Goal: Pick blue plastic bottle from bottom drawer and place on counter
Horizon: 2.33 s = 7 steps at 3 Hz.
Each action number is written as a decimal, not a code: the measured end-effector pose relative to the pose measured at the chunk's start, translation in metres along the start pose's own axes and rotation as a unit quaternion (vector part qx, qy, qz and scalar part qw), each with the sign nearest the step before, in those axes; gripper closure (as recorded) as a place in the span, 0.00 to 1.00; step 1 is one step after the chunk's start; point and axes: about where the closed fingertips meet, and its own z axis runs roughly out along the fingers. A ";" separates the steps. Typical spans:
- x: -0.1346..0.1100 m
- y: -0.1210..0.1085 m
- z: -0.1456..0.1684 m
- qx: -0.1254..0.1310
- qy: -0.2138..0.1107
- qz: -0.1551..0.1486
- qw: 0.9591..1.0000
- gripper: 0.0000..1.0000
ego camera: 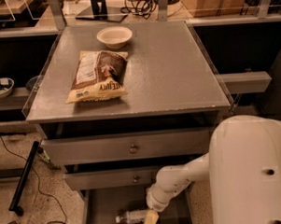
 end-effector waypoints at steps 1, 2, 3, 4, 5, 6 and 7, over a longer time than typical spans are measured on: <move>0.010 -0.009 0.012 -0.001 0.003 0.010 1.000 0.00; 0.036 -0.024 0.036 -0.012 0.012 0.044 0.999 0.00; 0.036 -0.024 0.038 -0.009 0.015 0.043 0.999 0.00; 0.037 -0.021 0.043 0.005 0.031 0.038 0.999 0.00; 0.036 -0.020 0.053 0.016 0.049 0.029 0.998 0.00; 0.023 -0.034 0.082 0.010 0.049 0.022 0.998 0.00; 0.023 -0.034 0.083 0.010 0.049 0.022 0.998 0.00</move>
Offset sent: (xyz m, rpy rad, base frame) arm 0.0156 -0.0207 -0.0532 -0.0274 0.0447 -0.0602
